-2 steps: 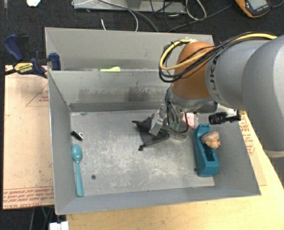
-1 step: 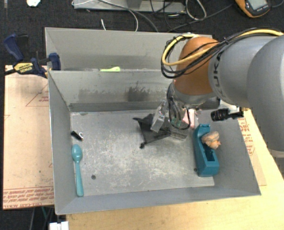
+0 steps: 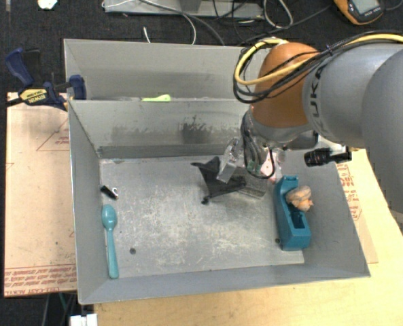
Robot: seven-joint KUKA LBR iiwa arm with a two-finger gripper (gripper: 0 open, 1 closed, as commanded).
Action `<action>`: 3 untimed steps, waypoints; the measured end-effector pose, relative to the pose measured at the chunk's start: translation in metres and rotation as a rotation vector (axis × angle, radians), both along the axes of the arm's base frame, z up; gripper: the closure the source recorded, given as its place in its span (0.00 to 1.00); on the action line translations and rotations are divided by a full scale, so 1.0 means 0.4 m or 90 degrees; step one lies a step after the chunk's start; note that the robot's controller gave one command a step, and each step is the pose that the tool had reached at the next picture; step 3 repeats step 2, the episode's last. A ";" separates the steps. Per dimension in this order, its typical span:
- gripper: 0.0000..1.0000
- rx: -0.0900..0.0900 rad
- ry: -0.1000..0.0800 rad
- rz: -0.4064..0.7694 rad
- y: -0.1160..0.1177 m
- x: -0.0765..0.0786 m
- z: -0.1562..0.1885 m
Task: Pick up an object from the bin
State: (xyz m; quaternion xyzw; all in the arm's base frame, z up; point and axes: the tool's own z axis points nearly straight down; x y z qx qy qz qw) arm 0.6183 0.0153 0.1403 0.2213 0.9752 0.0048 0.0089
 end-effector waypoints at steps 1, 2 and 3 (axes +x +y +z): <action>1.00 0.000 0.001 0.001 0.000 -0.001 0.087; 1.00 0.000 -0.001 0.001 0.000 0.001 0.188; 1.00 0.000 -0.001 0.001 0.000 0.001 0.188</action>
Offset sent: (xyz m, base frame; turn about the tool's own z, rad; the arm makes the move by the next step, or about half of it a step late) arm -0.0007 -0.0001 0.0291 -0.0005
